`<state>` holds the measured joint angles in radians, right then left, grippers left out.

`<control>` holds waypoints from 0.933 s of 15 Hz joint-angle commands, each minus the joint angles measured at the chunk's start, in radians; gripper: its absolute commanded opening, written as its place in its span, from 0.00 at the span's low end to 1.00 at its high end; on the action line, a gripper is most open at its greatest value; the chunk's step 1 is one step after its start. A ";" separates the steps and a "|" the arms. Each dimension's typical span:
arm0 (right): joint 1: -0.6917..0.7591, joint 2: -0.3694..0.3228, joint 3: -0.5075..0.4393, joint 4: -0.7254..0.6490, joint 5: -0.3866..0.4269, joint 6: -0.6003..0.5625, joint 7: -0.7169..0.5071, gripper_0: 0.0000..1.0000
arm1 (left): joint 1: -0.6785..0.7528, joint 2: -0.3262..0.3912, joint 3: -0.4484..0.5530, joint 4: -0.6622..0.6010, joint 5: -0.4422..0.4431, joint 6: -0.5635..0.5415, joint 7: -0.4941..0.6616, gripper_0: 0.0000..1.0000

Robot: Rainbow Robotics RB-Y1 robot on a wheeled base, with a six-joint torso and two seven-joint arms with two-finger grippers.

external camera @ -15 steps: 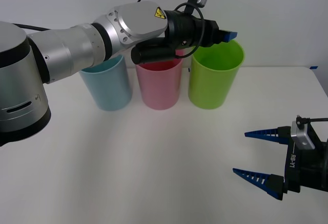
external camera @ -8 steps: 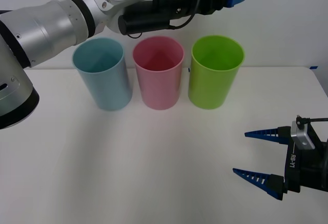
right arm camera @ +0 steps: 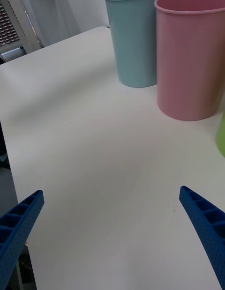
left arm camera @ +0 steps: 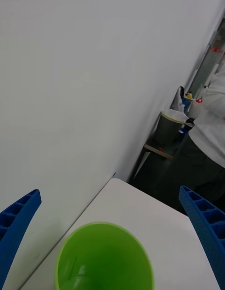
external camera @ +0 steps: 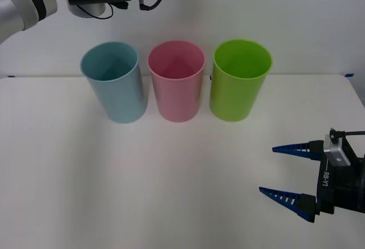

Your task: Put cans in the blue bin and PET bottles in the pink bin and trash in the green bin.

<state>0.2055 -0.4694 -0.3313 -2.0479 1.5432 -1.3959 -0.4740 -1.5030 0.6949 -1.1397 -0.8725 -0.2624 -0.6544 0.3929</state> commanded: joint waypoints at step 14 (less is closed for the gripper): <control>0.000 0.000 0.000 0.000 0.000 0.000 0.000 1.00 | 0.251 0.296 0.176 -0.033 0.034 -0.404 -0.404 1.00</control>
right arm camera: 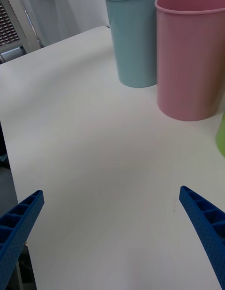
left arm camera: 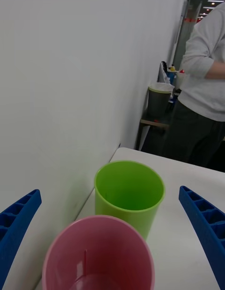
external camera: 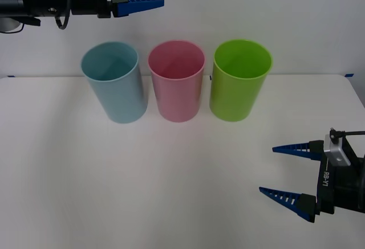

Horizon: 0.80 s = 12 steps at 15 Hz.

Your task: Put cans in the blue bin and PET bottles in the pink bin and trash in the green bin.

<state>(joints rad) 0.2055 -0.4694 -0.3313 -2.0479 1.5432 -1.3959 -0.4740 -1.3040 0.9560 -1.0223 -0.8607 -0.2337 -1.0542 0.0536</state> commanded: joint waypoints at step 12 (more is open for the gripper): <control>0.000 0.000 0.000 0.000 0.000 0.000 0.000 1.00 | 0.901 0.165 0.935 -0.732 -0.492 -0.063 0.115 1.00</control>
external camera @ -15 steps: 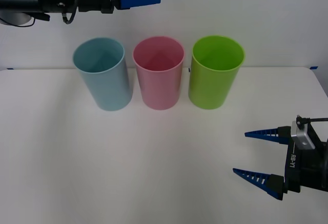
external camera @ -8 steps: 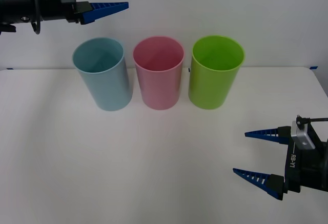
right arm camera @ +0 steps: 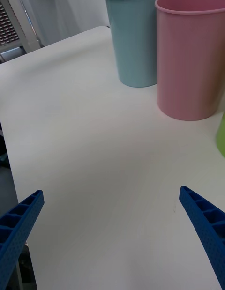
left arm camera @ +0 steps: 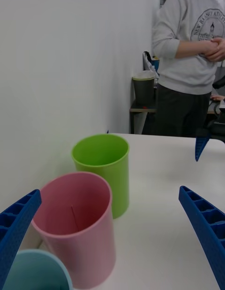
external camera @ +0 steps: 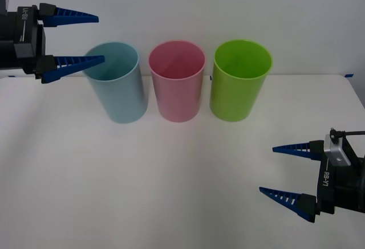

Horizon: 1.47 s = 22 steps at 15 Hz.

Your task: Put cans in the blue bin and PET bottles in the pink bin and trash in the green bin.

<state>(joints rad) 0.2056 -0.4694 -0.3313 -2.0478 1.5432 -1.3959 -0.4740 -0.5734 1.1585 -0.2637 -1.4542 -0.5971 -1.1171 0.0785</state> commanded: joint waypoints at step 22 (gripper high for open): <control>0.000 0.000 0.000 0.000 0.000 0.000 0.000 1.00 | 0.905 -0.663 0.468 -0.726 -1.076 -0.096 0.690 1.00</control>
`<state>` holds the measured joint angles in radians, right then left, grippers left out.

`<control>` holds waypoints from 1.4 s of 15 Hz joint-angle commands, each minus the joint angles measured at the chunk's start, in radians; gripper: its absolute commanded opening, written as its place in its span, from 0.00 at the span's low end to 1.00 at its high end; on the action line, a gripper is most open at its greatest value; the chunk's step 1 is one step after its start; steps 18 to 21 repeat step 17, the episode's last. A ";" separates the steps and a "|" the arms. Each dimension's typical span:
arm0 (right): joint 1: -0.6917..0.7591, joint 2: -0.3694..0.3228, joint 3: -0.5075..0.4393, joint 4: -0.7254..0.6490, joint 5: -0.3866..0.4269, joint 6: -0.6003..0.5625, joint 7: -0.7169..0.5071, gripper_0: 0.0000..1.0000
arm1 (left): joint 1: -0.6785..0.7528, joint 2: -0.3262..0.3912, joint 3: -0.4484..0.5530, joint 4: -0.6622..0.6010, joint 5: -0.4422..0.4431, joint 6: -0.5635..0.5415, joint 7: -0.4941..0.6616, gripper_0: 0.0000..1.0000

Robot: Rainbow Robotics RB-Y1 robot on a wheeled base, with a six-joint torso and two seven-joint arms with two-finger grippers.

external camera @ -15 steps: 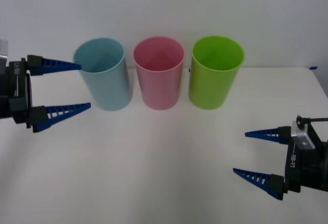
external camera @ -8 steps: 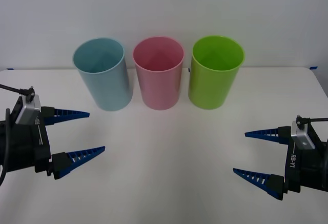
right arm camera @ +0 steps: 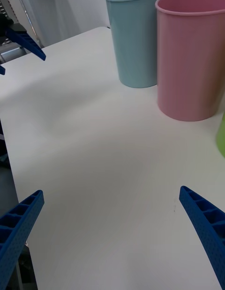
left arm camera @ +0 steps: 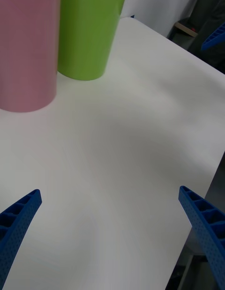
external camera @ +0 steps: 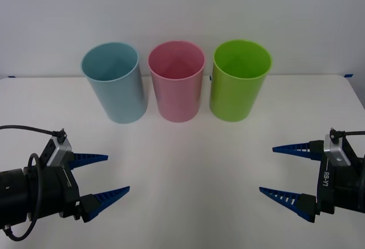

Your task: Put cans in the blue bin and PET bottles in the pink bin and trash in the green bin.

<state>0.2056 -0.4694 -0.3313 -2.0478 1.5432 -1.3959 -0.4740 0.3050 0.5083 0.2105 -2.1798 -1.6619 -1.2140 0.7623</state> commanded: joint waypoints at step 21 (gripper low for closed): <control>0.000 0.000 0.000 0.000 0.000 0.000 0.000 1.00 | 0.085 -0.080 -0.020 0.002 -0.093 0.002 0.005 1.00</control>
